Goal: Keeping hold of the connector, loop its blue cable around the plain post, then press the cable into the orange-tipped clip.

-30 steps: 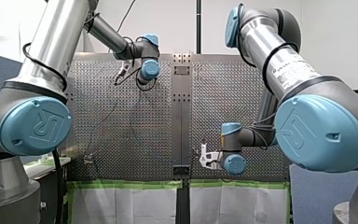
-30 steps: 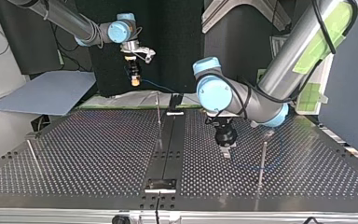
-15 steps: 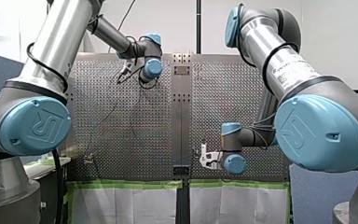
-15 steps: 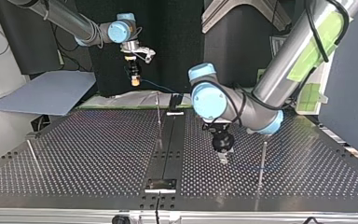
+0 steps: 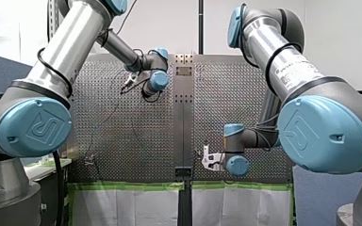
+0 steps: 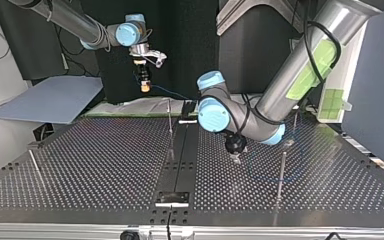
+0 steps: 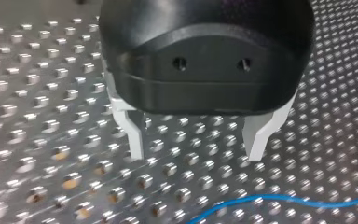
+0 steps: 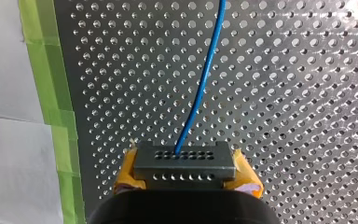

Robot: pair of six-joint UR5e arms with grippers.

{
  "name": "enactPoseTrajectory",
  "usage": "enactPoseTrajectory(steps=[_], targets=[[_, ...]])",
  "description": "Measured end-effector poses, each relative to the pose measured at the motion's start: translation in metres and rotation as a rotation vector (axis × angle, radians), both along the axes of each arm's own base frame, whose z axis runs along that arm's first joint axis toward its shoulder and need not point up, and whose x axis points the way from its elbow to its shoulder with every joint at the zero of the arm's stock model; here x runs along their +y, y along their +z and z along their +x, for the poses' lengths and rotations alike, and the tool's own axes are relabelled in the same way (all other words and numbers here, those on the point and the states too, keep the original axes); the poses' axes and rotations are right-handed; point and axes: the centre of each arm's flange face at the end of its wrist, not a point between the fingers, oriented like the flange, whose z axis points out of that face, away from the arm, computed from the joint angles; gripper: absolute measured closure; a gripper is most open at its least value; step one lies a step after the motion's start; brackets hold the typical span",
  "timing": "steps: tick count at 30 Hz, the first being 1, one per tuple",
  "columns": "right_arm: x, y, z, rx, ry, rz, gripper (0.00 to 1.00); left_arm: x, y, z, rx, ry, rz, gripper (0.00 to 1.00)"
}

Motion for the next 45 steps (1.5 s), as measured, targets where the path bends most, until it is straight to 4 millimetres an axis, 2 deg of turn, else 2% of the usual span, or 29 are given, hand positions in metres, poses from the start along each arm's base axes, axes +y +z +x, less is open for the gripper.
enactPoseTrajectory(steps=[16,28,45], targets=[[0.001,-0.001,-0.001,0.003,-0.003,0.005,1.0,0.01,-0.03,-0.01,0.073,0.023,0.066,0.0],[-0.001,0.0,0.0,-0.015,-0.003,0.004,1.0,0.027,-0.041,-0.012,0.113,0.067,0.091,0.0],[-0.002,0.001,0.0,-0.028,-0.004,-0.001,1.0,0.038,-0.054,-0.011,0.125,0.079,0.095,0.0]])
